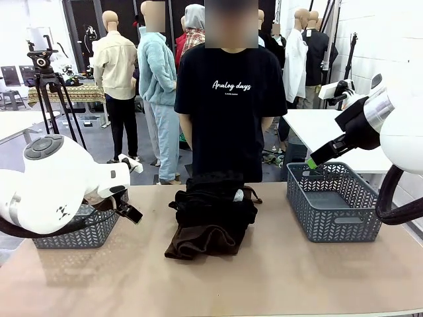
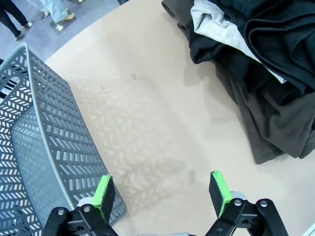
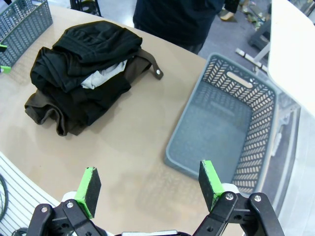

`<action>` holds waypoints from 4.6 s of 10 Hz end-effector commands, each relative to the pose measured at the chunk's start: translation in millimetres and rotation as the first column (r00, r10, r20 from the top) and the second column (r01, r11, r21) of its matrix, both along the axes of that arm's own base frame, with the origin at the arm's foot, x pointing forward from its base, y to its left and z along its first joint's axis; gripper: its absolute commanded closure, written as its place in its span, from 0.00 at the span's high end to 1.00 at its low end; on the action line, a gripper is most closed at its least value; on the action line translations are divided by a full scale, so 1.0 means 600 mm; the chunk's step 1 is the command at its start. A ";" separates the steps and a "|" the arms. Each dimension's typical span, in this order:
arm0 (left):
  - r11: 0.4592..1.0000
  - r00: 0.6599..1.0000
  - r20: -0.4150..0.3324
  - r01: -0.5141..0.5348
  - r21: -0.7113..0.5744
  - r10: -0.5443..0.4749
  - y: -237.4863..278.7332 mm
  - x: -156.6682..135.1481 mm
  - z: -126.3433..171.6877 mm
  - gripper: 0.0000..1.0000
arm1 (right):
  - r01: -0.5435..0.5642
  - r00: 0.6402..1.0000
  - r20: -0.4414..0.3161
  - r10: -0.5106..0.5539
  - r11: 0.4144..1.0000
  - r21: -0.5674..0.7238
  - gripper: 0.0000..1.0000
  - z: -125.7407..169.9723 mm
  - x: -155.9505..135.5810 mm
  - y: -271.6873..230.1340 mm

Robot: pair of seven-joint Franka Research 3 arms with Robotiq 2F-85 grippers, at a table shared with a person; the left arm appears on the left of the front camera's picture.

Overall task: Sort the tops and bottoms.
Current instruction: Lift clothes from the center of the table with your left hand.

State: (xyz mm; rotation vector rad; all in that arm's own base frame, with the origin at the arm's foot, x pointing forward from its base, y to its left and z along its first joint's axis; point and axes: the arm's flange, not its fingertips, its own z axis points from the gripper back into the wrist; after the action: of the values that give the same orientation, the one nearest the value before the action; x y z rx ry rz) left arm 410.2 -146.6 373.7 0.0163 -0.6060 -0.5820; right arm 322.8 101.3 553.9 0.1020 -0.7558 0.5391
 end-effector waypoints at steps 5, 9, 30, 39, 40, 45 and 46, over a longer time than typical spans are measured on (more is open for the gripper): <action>1.000 1.000 -0.009 -0.003 -0.004 0.003 -0.002 -0.002 0.000 1.00 | -0.008 1.000 0.007 0.008 1.000 0.015 1.00 -0.003 0.006 0.002; 0.999 0.994 0.106 0.011 0.038 -0.015 0.027 -0.016 0.057 0.94 | -0.008 1.000 0.007 0.008 1.000 0.015 1.00 -0.003 0.006 0.002; 0.982 0.985 0.129 0.130 -0.137 -0.113 0.261 -0.102 0.278 0.94 | -0.008 1.000 0.007 0.008 1.000 0.015 1.00 -0.003 0.006 0.002; 0.979 0.883 0.432 0.204 0.000 -0.184 0.029 -0.130 0.470 0.94 | -0.001 0.999 -0.053 0.009 0.989 0.145 1.00 -0.053 0.010 -0.072; 0.971 0.884 0.412 0.240 0.009 -0.222 -0.019 -0.124 0.466 0.94 | -0.003 0.997 -0.075 0.016 0.986 0.169 1.00 -0.062 0.005 -0.077; 0.966 0.877 0.417 0.257 0.010 -0.238 -0.042 -0.153 0.462 0.94 | 0.029 0.997 -0.075 -0.017 0.988 0.151 1.00 -0.023 0.031 -0.073; 0.966 0.877 0.417 0.257 0.010 -0.238 -0.042 -0.153 0.462 0.94 | 0.029 0.997 -0.075 -0.017 0.988 0.151 1.00 -0.023 0.031 -0.073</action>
State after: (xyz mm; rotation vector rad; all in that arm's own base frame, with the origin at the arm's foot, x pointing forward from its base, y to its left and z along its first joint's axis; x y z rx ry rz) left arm 319.5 -173.7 653.6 0.0199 -1.0496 -0.8234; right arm 340.7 56.6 539.9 0.2543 -0.7213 0.4558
